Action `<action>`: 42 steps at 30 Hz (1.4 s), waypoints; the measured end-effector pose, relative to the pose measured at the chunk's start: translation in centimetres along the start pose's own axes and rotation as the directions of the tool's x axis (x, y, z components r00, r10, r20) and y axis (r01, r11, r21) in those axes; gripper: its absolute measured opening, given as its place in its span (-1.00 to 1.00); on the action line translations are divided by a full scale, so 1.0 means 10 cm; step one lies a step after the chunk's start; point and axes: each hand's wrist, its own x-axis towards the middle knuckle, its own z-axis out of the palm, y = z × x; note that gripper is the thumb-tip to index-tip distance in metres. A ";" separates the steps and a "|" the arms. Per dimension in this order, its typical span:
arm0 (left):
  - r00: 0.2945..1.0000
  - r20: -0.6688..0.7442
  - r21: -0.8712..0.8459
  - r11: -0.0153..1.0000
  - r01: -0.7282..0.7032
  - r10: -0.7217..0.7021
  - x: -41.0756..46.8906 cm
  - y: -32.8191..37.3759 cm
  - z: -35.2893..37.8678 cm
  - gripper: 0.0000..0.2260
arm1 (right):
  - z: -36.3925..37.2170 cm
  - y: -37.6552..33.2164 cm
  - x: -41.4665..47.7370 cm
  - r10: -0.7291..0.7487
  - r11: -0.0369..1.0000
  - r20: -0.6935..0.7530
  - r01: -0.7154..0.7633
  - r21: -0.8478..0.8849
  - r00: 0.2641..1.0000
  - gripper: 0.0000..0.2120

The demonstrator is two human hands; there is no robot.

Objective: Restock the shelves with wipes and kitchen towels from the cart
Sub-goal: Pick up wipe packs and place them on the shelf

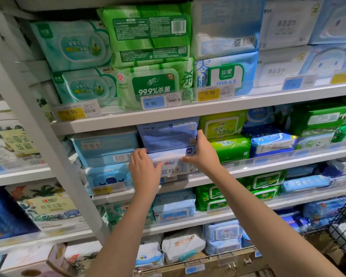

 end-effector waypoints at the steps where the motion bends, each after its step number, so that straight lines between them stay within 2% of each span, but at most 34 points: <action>1: 0.999 -0.007 0.071 0.997 -0.035 0.036 -0.04 -0.02 0.05 -0.43 | 0.01 0.01 0.01 -0.004 1.000 -0.004 0.004 -0.015 1.000 -0.31; 5: 0.991 -0.003 0.276 0.952 -0.130 0.136 -0.13 -0.06 0.19 -0.32 | 0.04 0.06 0.02 -0.024 0.999 -0.019 0.023 -0.036 1.000 -0.30; 9: 0.982 -0.015 0.355 0.919 -0.171 0.189 -0.10 -0.10 0.27 -0.30 | 0.06 0.12 0.02 -0.061 0.995 -0.022 0.059 -0.080 0.998 -0.33; 19: 0.965 -0.086 0.306 0.928 -0.213 0.250 -0.04 -0.17 0.35 -0.38 | 0.11 0.22 0.01 -0.124 0.973 -0.023 0.117 -0.197 0.992 -0.31; 27: 0.957 -0.071 0.320 0.915 -0.243 0.280 0.02 -0.14 0.32 -0.39 | 0.10 0.21 -0.01 -0.145 0.952 -0.001 0.139 -0.272 0.989 -0.21; 37: 0.952 -0.087 0.306 0.917 -0.255 0.293 0.06 -0.16 0.37 -0.38 | 0.16 0.24 -0.01 -0.201 0.926 -0.065 0.168 -0.338 0.977 -0.20; 42: 0.938 -0.106 0.303 0.909 -0.285 0.329 0.06 -0.22 0.40 -0.35 | 0.22 0.29 0.00 -0.231 0.917 -0.094 0.185 -0.353 0.968 -0.13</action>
